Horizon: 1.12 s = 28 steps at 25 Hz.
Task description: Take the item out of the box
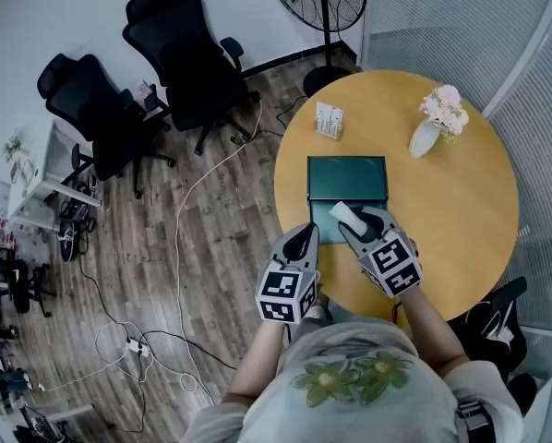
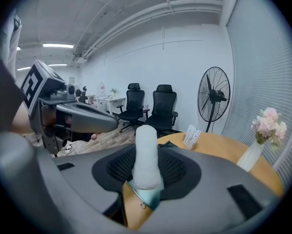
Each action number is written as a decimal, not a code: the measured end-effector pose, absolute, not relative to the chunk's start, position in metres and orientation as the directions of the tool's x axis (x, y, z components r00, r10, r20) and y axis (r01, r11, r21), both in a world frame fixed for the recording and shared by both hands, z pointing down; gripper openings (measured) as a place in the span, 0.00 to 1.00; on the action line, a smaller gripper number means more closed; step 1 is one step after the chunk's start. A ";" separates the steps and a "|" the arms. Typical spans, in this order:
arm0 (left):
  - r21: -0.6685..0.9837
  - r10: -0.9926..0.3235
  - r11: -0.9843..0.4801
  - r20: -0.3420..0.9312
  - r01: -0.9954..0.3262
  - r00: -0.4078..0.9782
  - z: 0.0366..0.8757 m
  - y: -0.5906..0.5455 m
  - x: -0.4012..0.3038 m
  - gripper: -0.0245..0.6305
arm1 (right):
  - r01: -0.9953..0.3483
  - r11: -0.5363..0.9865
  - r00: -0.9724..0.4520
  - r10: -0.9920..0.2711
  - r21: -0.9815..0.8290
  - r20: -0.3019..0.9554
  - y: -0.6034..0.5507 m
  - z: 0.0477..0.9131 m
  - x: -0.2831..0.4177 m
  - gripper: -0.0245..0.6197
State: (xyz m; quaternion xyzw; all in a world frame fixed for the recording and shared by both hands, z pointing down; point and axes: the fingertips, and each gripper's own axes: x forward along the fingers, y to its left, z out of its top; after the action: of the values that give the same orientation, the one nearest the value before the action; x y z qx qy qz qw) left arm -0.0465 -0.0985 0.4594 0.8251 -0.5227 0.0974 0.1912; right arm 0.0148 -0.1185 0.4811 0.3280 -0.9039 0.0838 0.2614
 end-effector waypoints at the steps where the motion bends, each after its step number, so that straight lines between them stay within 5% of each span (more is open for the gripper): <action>1: 0.213 -0.825 -0.381 0.361 -0.900 0.435 0.459 -0.098 -0.046 0.04 | -0.638 0.770 -0.650 -0.551 0.019 0.523 -0.118 0.480 0.015 0.27; 28: 0.212 -0.822 -0.395 0.353 -0.894 0.447 0.458 -0.097 -0.048 0.04 | -0.681 0.699 -0.725 -0.600 -0.221 0.338 -0.110 0.448 0.031 0.26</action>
State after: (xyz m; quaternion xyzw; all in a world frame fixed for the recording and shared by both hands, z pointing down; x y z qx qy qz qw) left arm -0.0477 -0.0972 0.4577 0.8296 -0.5171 0.0956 0.1875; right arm 0.0308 -0.1097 0.4476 0.3504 -0.9136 0.1671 0.1207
